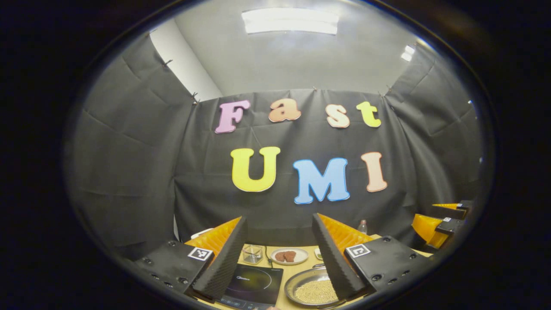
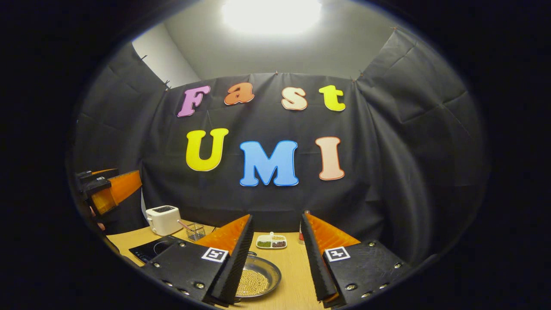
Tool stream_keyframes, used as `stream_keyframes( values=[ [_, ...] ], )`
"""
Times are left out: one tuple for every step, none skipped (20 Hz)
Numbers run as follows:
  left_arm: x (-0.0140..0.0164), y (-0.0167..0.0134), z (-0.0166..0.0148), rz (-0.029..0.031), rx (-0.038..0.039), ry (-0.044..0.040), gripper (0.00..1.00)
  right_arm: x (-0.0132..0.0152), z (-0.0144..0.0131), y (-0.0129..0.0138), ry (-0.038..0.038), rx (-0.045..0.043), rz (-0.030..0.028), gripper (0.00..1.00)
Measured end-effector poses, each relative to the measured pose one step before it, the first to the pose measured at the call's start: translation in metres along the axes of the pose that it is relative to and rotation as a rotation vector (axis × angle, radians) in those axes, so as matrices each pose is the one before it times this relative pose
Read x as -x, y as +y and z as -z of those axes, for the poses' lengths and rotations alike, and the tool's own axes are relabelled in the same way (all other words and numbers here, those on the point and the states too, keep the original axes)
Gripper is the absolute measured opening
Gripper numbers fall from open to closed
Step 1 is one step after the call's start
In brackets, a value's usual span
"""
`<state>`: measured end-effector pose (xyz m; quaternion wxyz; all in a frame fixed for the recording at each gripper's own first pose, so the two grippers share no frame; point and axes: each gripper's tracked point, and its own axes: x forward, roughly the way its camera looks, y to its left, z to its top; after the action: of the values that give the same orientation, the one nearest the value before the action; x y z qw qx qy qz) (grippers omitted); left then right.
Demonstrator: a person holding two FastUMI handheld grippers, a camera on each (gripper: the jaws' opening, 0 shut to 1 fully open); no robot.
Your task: First push the handle of the pot to place it horizontally, then grasp the pot with both hands and set it on the induction cooktop.
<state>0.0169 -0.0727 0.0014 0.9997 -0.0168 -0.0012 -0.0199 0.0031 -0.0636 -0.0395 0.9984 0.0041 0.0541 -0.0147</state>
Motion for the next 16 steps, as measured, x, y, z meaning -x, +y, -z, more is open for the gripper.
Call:
stream_keyframes(
  values=[
    [0.00076, -0.0024, -0.00131, 0.00167, -0.00534, -0.0007, 1.0, -0.00055, 0.00474, 0.00094, 0.01399, -0.00044, -0.00627, 0.67],
    [-0.00019, -0.00139, -0.00041, 0.00162, -0.00484, -0.00046, 1.0, -0.00302, 0.00354, -0.00466, 0.00606, 0.00181, 0.01079, 0.67],
    [0.00107, -0.0016, 0.0001, -0.00016, -0.004, -0.00032, 1.0, 0.00509, -0.00357, -0.00134, -0.0054, -0.00185, 0.00799, 0.6],
    [0.00048, -0.00075, 0.00008, -0.00041, -0.00083, 0.00069, 1.0, 0.00011, 0.00184, -0.0018, 0.00463, -0.00278, -0.00332, 0.37],
    [0.00063, -0.00149, 0.00019, 0.00105, 0.00349, 0.00214, 1.0, -0.00314, 0.0018, 0.00041, 0.00725, -0.0009, -0.0097, 0.35],
    [-0.00123, -0.00097, 0.00077, -0.00026, 0.00466, 0.00349, 1.0, -0.00005, 0.00359, 0.00337, 0.00893, 0.00054, -0.0134, 0.35],
    [-0.00022, -0.00035, -0.00011, -0.00291, 0.00231, 0.00319, 1.0, -0.00258, -0.00183, -0.00781, 0.0023, 0.01067, 0.03779, 0.35],
    [0.00123, 0.00163, 0.00185, -0.00552, -0.00091, 0.00325, 1.0, 0.00389, 0.00034, -0.00766, -0.00373, -0.01268, 0.01364, 0.13],
    [0.00024, 0.00036, 0.00001, -0.00551, -0.00174, 0.00271, 1.0, 0.00144, 0.00229, 0.00864, 0.01503, -0.01302, -0.03992, 0.01],
    [0.0007, 0.00035, 0.00083, -0.00739, -0.00166, 0.00191, 0.95, -0.00113, 0.00674, 0.00673, 0.01363, -0.00723, -0.02403, 0.06],
    [0.00093, -0.00014, -0.00044, -0.00835, -0.00372, 0.0028, 0.91, -0.00141, 0.00307, 0.00348, 0.00723, -0.00851, -0.02984, 0.06],
    [0.00062, 0.00065, 0.00265, -0.01186, -0.00648, 0.00389, 0.96, -0.00386, 0.00107, 0.00166, 0.00704, -0.00268, -0.03355, 0.01],
    [-0.00011, 0.00151, 0.00172, -0.01623, -0.00478, 0.00427, 0.96, -0.002, 0.0009, 0.00198, 0.00155, -0.00088, -0.02895, 0.01],
    [0.0012, -0.0012, 0.00138, -0.01215, 0.00069, 0.00355, 0.96, 0.00274, 0.00187, 0.00093, -0.00762, 0.0021, -0.01763, 0.0],
    [0.00157, -0.00061, 0.00031, -0.01203, 0.00171, 0.002, 0.97, -0.00684, 0.00105, -0.00087, -0.00717, 0.0009, -0.01726, 0.01],
    [0.0026, 0.00038, 0.00138, -0.01237, -0.00146, 0.0021, 0.91, 0.00003, 0.00205, 0.00186, -0.00451, -0.00073, -0.01301, 0.01]
  ],
)
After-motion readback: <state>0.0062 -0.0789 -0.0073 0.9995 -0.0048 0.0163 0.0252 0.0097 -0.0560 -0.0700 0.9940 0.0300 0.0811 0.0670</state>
